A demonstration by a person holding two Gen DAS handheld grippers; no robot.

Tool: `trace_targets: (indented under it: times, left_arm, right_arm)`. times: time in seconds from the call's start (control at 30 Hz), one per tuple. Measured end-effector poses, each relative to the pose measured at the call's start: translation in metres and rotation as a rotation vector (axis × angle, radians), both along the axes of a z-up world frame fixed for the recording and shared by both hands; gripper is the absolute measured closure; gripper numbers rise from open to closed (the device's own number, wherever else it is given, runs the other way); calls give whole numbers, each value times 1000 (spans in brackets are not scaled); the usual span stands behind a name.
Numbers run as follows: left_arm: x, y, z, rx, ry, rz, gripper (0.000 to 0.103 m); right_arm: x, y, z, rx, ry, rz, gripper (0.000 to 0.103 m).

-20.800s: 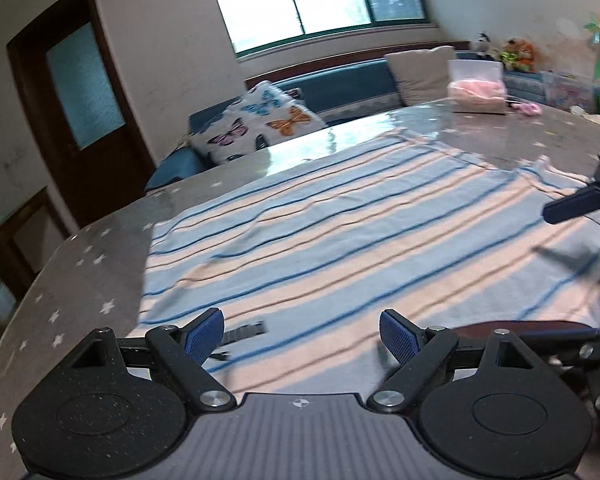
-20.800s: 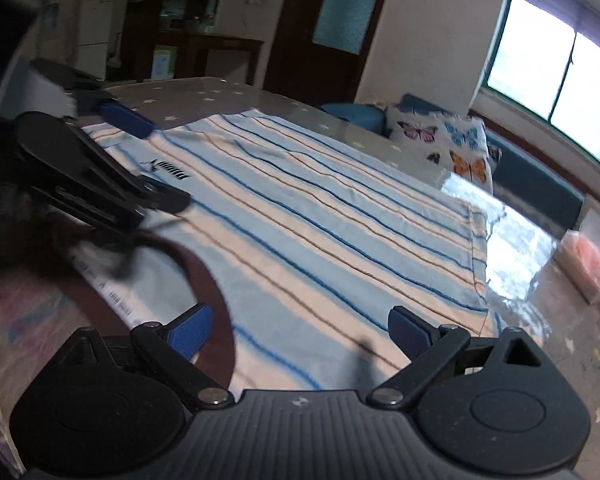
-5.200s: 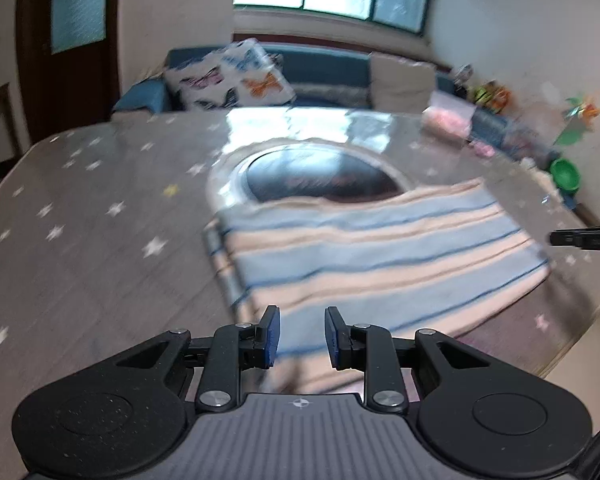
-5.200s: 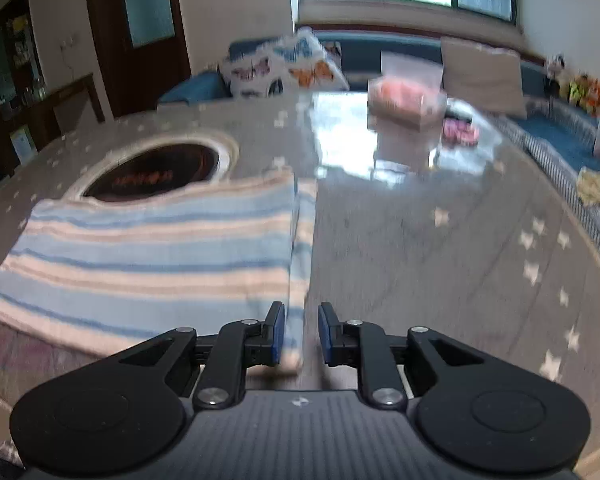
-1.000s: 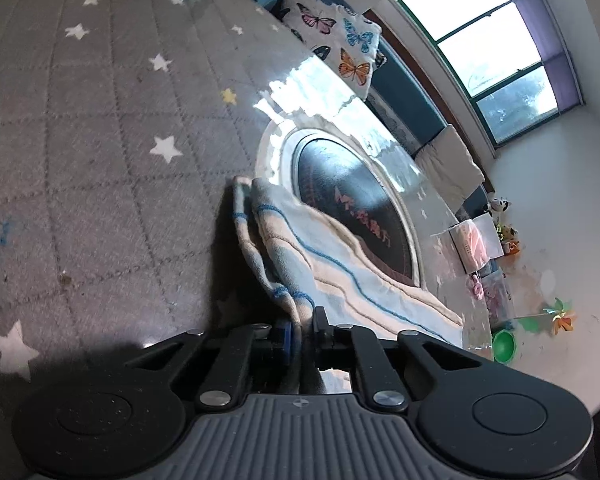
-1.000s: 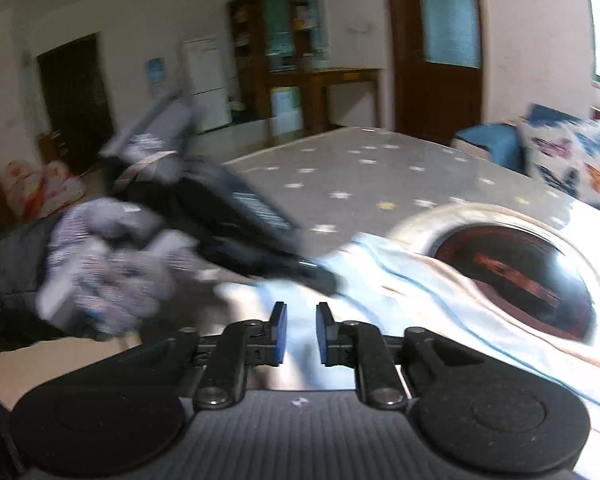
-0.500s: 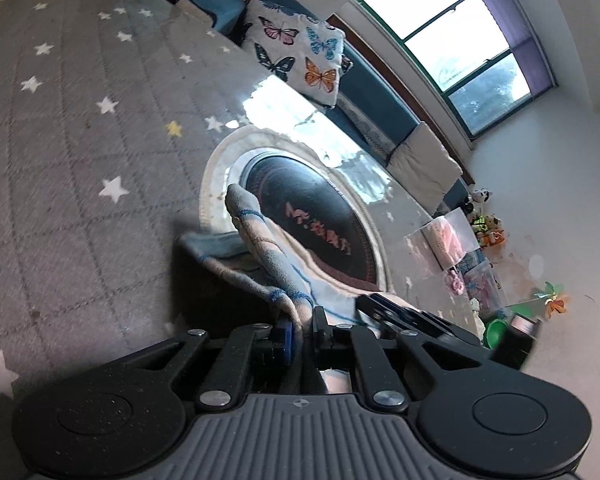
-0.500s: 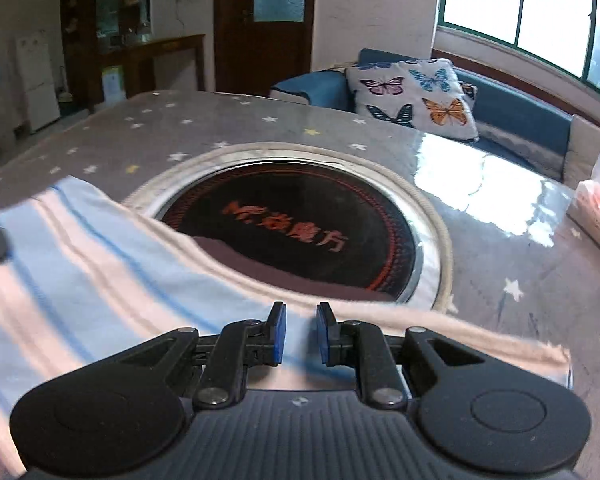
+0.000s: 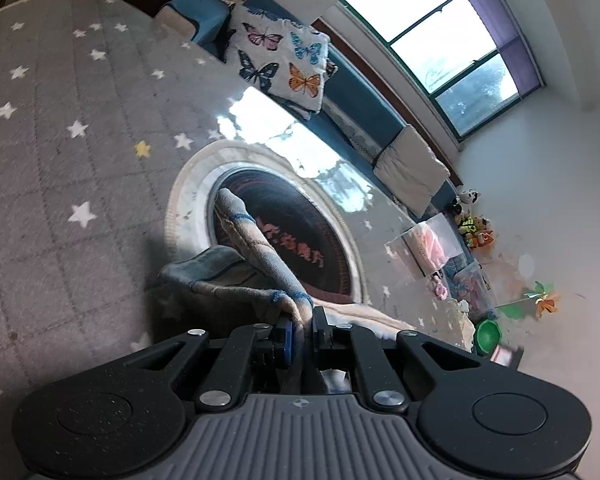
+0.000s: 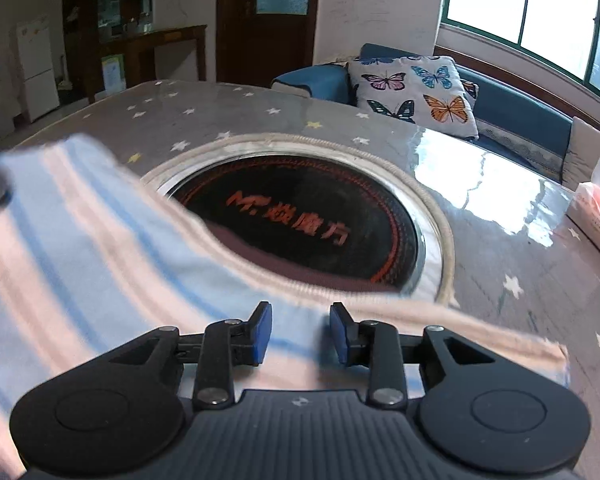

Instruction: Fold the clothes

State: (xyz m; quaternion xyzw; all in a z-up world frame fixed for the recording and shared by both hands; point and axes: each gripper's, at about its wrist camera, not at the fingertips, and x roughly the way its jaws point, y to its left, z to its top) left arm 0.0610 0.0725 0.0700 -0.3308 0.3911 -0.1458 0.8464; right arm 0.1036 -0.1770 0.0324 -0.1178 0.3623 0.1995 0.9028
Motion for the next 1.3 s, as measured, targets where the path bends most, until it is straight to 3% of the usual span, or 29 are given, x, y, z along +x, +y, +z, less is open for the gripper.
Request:
trace_targets:
  times: [0.4,0.6,0.83,1.03,1.2,1.3]
  left_arm:
    - [10,-51,34,53,-44,-51,94]
    - [20,-94,55,117,-54,-88,94]
    - [42,-177,60,184,-36,-191,94]
    - [57,-247,28,195,30,-341,90]
    - [56,-266,9,181,49,-434,86]
    - [50,-255,11,193,33,-447,73]
  right_arm:
    - [-92,-29,6,60,63,77,63]
    - [-126,-46,12,37,19,139,61]
    - [-129,-116,35,143,-43,-23,60]
    - [-125,-185,35,222,-33,-221,60]
    - [-126,-231,31,284,-15,-342,60]
    - [-123,-249,31,322,-9,-373,60]
